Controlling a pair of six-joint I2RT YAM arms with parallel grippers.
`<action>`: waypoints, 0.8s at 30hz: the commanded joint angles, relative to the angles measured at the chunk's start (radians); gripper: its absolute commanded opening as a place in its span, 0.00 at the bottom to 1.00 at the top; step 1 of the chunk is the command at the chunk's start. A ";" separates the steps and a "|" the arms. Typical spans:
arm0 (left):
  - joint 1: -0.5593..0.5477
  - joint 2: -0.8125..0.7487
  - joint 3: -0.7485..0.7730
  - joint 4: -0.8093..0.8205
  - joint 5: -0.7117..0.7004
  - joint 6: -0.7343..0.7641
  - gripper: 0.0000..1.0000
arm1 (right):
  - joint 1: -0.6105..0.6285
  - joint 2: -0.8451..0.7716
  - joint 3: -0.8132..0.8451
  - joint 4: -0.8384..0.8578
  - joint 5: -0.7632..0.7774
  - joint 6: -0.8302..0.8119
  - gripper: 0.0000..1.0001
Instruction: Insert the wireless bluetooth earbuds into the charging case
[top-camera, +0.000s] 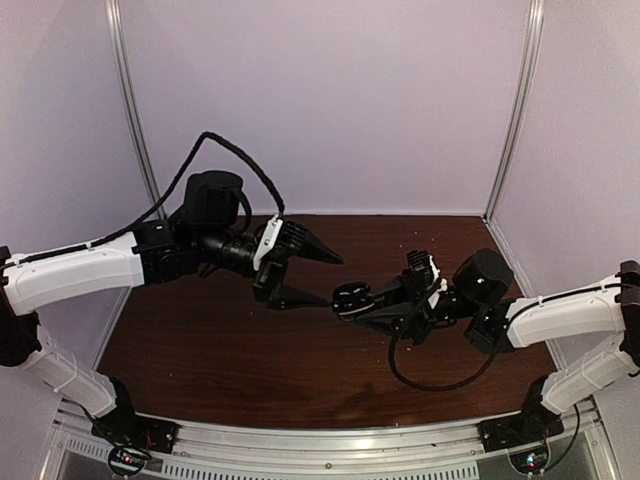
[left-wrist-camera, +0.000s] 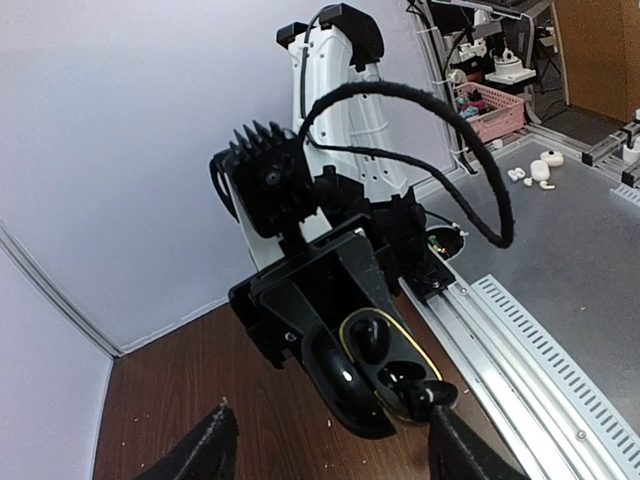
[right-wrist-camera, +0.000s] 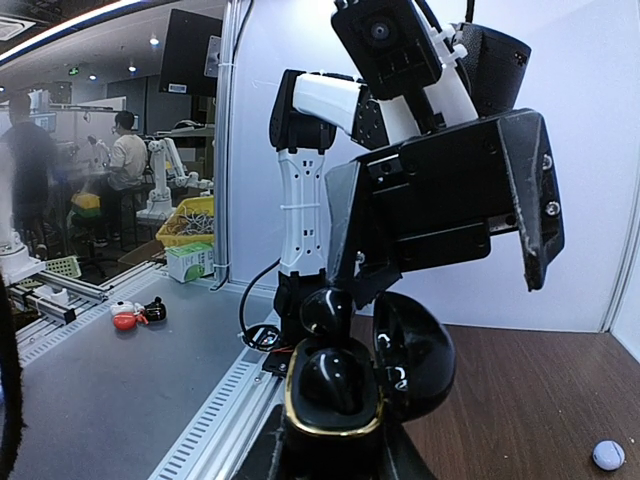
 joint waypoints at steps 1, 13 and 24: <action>-0.014 0.022 0.039 0.018 0.010 0.008 0.67 | 0.007 0.009 0.032 0.005 0.009 0.000 0.00; -0.019 0.047 0.058 0.029 -0.004 -0.031 0.67 | 0.007 0.010 0.031 0.000 0.024 -0.003 0.00; -0.024 0.073 0.062 0.045 -0.026 -0.071 0.67 | 0.015 0.001 0.032 -0.030 0.036 -0.029 0.00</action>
